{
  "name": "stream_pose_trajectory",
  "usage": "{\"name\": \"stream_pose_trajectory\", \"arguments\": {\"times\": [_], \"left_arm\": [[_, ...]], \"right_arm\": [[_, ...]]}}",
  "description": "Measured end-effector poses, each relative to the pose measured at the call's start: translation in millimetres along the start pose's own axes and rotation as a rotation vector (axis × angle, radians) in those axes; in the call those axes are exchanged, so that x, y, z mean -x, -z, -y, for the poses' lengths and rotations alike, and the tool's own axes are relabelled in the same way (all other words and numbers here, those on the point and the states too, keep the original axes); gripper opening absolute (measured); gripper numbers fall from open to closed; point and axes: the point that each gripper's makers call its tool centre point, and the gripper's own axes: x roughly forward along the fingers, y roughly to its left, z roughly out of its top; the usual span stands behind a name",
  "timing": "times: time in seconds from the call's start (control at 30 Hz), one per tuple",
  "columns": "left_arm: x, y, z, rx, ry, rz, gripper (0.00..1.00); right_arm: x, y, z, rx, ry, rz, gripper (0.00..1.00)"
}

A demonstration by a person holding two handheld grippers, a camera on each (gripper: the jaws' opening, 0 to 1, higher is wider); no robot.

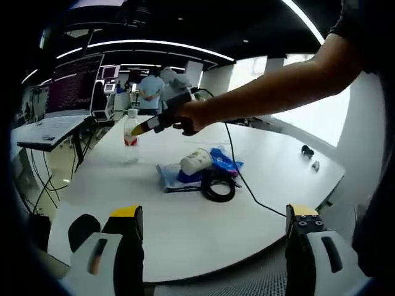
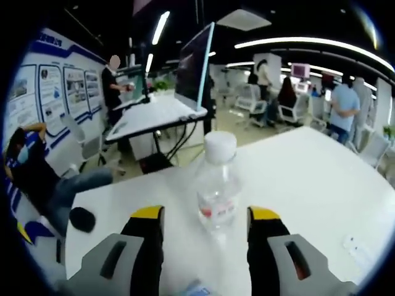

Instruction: Arrange the tabletop items into an orderly group along one side of the table until the central work area is clear of visible clutter.

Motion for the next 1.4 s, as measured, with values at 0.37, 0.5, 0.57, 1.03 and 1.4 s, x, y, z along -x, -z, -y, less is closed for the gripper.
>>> {"name": "stream_pose_trajectory", "arguments": {"times": [0.37, 0.5, 0.57, 1.03, 1.4], "left_arm": [[2, -2.9, 5.2, -0.033, 0.011, 0.011, 0.97], [2, -1.2, 9.3, -0.066, 0.017, 0.007, 0.99], [3, 0.2, 9.1, -0.083, 0.013, 0.001, 0.99], [2, 5.7, 13.2, -0.137, 0.026, -0.017, 0.99], [1, 8.5, 13.7, -0.165, 0.025, -0.027, 0.99]], "right_arm": [[42, 6.7, 0, -0.011, 0.048, 0.052, 0.53], [63, 11.5, 5, -0.003, 0.06, 0.047, 0.55], [72, 16.1, 9, 0.004, 0.072, 0.038, 0.56], [119, 64.7, 6, 0.02, 0.095, -0.031, 0.68], [138, 91.9, -8, 0.155, 0.039, -0.139, 0.78]]}}
